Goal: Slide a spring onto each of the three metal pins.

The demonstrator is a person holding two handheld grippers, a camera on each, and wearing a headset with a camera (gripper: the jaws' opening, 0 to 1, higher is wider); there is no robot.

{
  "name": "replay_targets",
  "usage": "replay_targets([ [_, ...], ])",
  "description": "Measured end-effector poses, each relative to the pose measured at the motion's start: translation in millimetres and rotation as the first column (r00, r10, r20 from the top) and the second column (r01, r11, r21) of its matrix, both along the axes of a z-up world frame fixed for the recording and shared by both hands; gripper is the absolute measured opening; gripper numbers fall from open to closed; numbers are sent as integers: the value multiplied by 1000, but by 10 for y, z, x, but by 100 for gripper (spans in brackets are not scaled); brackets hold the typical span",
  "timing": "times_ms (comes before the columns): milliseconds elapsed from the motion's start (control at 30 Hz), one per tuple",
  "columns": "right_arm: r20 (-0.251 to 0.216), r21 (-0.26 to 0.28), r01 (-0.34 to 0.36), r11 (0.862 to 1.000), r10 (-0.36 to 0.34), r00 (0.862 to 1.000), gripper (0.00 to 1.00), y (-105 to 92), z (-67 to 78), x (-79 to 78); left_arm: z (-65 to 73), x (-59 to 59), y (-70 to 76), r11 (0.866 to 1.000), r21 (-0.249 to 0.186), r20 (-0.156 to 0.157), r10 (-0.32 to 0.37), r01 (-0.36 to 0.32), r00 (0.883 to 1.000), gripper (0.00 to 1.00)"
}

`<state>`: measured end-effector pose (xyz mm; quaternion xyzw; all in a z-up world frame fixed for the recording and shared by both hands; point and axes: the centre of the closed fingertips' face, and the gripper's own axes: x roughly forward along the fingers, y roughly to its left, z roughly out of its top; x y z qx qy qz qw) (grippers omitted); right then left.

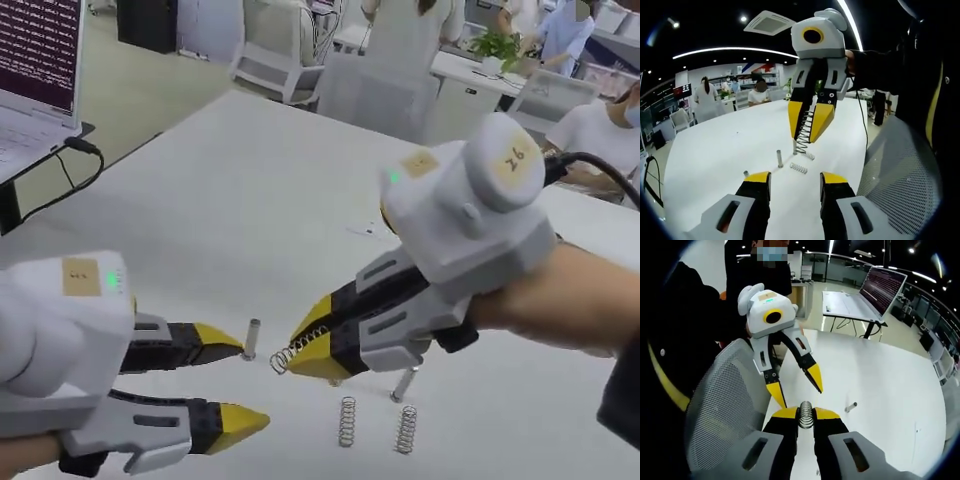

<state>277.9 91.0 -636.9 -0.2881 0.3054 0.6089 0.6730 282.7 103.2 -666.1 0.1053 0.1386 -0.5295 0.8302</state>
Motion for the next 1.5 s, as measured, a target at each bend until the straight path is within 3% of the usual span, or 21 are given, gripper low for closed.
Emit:
replay_targets([
  [200, 1, -2, -2, 1000, 2, 1000, 8, 28, 12, 46, -54, -27, 74, 999, -37, -34, 23, -24, 999, 42],
  [633, 2, -49, 2, 999, -2, 1000, 8, 20, -74, 259, -175, 4, 189, 996, -56, -60, 61, -64, 996, 55],
  [1033, 11, -97, 7, 995, -6, 1000, 8, 69, -78, 584, -246, 14, 195, 997, -59, -62, 53, -56, 997, 62],
  [1167, 9, -110, 3, 994, -2, 1000, 8, 106, -89, 716, -313, 19, 204, 998, -37, -60, 57, -59, 997, 64],
  [1500, -7, -188, 0, 982, -2, 1000, 8, 143, -310, 953, -355, 26, 211, 997, -28, -56, 66, -68, 996, 65],
])
